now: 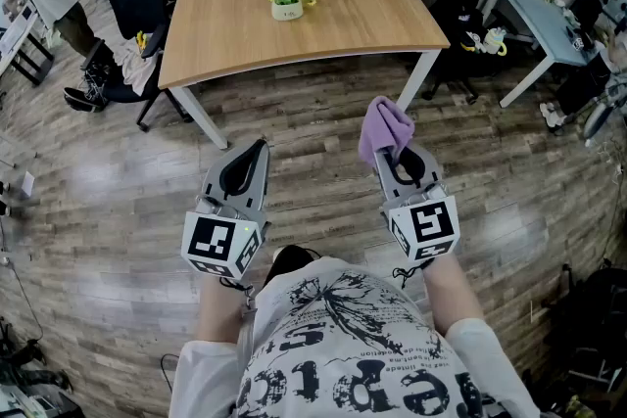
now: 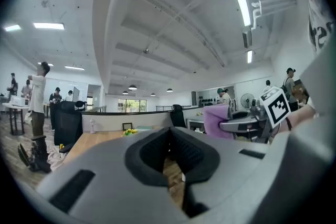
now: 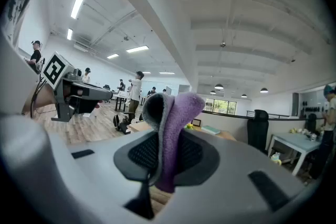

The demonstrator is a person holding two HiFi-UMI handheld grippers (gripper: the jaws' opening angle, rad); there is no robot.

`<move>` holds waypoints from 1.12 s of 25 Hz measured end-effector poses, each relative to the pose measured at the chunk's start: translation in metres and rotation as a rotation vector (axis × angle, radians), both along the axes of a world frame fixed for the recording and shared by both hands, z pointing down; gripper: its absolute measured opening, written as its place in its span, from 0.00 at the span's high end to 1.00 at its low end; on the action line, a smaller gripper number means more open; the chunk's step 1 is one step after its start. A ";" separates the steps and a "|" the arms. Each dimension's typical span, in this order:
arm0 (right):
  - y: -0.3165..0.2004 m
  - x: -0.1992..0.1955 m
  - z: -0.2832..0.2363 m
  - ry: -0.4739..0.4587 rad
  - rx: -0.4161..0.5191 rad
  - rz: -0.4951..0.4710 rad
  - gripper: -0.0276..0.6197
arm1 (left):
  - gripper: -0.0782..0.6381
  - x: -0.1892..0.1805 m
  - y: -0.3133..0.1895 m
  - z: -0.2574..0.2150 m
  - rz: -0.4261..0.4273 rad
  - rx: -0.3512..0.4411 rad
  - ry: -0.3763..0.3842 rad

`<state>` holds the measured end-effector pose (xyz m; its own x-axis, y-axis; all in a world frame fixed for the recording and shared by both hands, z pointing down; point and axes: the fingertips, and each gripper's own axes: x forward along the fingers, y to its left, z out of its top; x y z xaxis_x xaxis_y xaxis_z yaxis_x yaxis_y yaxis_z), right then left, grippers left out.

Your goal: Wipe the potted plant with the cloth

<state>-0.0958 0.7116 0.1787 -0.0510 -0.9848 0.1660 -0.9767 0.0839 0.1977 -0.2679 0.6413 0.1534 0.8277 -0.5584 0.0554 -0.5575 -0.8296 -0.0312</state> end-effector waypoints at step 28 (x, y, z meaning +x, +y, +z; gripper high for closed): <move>-0.082 0.018 0.041 -0.050 -0.065 -0.003 0.85 | 0.89 0.013 -0.084 0.044 -0.038 -0.086 -0.017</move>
